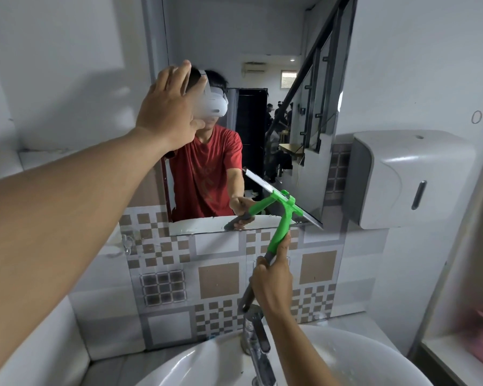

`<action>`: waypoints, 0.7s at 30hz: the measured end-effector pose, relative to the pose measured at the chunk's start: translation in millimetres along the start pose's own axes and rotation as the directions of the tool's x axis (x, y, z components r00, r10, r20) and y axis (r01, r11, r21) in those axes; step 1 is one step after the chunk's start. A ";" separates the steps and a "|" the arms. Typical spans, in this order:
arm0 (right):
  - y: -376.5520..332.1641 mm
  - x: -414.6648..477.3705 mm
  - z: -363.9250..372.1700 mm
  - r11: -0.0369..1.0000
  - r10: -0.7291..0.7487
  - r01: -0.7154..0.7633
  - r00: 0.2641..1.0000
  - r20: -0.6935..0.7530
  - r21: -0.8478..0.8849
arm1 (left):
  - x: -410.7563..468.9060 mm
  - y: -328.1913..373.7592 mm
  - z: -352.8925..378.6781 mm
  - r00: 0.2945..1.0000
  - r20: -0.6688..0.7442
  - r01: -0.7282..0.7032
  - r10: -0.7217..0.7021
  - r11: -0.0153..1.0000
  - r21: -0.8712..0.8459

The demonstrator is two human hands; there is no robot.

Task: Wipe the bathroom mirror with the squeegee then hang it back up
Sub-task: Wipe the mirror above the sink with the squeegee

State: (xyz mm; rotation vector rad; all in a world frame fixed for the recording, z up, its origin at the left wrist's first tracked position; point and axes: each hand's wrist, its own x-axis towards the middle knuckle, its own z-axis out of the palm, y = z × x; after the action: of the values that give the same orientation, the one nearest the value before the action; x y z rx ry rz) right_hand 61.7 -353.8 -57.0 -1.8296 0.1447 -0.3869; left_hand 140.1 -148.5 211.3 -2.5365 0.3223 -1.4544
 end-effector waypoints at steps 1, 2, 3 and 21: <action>-0.6 -1.0 3.7 0.999 0.004 -0.005 1.000 0.004 0.032 | 0.1 -0.3 -0.1 1.000 0.000 0.003 -0.003 1.000 -0.002; -0.8 -1.5 8.0 0.998 0.012 -0.013 1.000 0.006 0.055 | 0.2 -0.3 0.2 1.000 0.002 0.007 -0.007 1.000 -0.004; -1.2 -2.3 12.8 0.997 0.017 -0.017 1.000 0.004 0.074 | 0.3 -0.1 0.3 1.000 0.004 0.010 -0.010 1.000 -0.005; -18.0 -60.4 117.5 0.952 0.040 -0.093 0.983 0.182 0.292 | 2.4 -2.6 6.2 1.000 -0.015 0.005 -0.004 1.000 0.010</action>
State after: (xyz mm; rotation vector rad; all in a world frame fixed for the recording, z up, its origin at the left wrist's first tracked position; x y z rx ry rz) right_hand 42.7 -223.9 -80.0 -1.5449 0.0245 -0.1874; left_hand 146.9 -146.4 210.9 -2.5212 0.3112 -1.4741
